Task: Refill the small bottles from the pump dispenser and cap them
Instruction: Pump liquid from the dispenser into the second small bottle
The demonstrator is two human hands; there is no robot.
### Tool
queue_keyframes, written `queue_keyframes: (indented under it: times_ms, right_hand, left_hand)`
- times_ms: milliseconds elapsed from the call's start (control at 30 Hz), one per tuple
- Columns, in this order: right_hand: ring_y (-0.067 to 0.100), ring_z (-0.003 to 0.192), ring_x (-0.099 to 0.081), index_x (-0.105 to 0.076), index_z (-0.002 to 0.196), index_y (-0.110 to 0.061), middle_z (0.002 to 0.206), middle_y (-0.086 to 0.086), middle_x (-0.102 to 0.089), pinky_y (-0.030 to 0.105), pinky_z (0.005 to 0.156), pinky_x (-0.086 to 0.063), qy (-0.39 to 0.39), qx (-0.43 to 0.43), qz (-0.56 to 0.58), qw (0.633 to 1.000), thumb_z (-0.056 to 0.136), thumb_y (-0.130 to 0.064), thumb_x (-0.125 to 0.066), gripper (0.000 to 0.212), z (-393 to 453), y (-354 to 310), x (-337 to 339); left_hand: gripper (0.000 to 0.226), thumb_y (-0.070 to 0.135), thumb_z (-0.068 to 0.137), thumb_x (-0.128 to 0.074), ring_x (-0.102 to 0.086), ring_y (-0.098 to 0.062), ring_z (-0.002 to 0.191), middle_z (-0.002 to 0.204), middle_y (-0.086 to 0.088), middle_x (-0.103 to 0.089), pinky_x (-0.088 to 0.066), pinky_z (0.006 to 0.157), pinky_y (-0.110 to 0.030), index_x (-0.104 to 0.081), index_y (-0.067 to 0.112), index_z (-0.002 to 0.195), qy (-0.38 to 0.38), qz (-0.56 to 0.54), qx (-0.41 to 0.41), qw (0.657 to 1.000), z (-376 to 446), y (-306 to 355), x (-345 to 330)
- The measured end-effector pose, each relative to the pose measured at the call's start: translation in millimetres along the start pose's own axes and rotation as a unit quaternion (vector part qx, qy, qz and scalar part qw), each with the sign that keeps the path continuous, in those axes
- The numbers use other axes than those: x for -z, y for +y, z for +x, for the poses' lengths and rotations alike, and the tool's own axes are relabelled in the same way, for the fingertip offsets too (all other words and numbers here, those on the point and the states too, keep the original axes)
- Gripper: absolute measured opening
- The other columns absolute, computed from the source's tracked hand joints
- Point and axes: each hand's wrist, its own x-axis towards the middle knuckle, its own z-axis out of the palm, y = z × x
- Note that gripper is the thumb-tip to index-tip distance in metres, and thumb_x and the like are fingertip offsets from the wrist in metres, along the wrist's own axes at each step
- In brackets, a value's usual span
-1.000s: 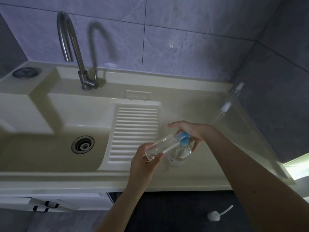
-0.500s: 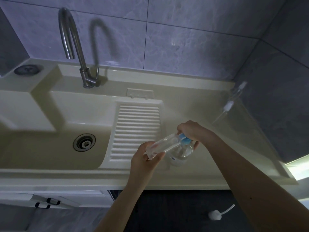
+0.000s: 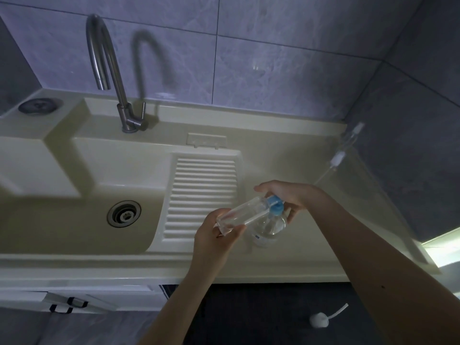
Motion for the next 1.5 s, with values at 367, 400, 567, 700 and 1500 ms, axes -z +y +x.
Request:
queue_keyframes:
  times_ms: [367, 400, 567, 700, 1500]
  right_hand:
    - [0.038, 0.077, -0.065, -0.063, 0.102, -0.002, 0.09, 0.018, -0.061, 0.04, 0.065, -0.059, 0.153, 0.027, -0.032, 0.987, 0.085, -0.028, -0.045, 0.035, 2.1, 3.9, -12.5]
    - [0.037, 0.077, -0.065, -0.063, 0.102, -0.002, 0.09, 0.018, -0.061, 0.04, 0.065, -0.059, 0.153, 0.025, -0.033, 0.987, 0.085, -0.029, -0.046, 0.036, 2.4, 3.8, -12.2]
    - [0.037, 0.09, -0.064, -0.056, 0.117, -0.007, 0.107, 0.017, -0.06, 0.048, 0.079, -0.057, 0.096, 0.015, -0.03, 0.995, 0.086, -0.037, -0.048, 0.044, 1.6, 0.0, -7.4]
    - [0.039, 0.103, -0.061, -0.051, 0.128, -0.014, 0.125, 0.015, -0.054, 0.05, 0.089, -0.052, 0.027, -0.007, -0.013, 1.0, 0.084, -0.046, -0.054, 0.055, -0.9, -1.7, -0.8]
    - [0.037, 0.095, -0.063, -0.054, 0.119, -0.009, 0.113, 0.017, -0.061, 0.044, 0.08, -0.055, 0.043, 0.007, -0.021, 0.999, 0.089, -0.05, -0.047, 0.051, -1.7, -1.1, -2.6]
  left_hand:
    - [0.033, 0.02, 0.073, -0.081, -0.067, -0.013, 0.077, 0.089, 0.004, -0.069, -0.054, 0.067, -0.025, -0.064, 0.019, 0.101, 0.008, 0.009, 0.012, 1.0, -1.3, -6.5, 0.1]
    - [0.032, 0.018, 0.073, -0.081, -0.067, -0.016, 0.078, 0.089, 0.002, -0.07, -0.054, 0.067, -0.027, -0.063, 0.02, 0.1, 0.007, 0.0, 0.019, 1.0, -1.4, -5.8, 0.0]
    - [0.031, 0.022, 0.072, -0.081, -0.069, -0.016, 0.076, 0.089, 0.001, -0.07, -0.055, 0.066, -0.024, -0.063, 0.025, 0.097, 0.001, -0.001, 0.016, 1.0, -1.2, -1.4, 1.5]
    - [0.028, 0.015, 0.074, -0.079, -0.068, -0.012, 0.075, 0.087, 0.003, -0.07, -0.051, 0.062, -0.016, -0.063, 0.026, 0.096, 0.001, -0.006, 0.011, 1.0, -1.3, 1.4, 2.1]
    - [0.031, 0.012, 0.074, -0.078, -0.064, 0.004, 0.072, 0.088, 0.007, -0.068, -0.046, 0.059, -0.008, -0.065, 0.014, 0.102, -0.002, 0.009, -0.02, 1.0, -2.8, 4.2, 2.7]
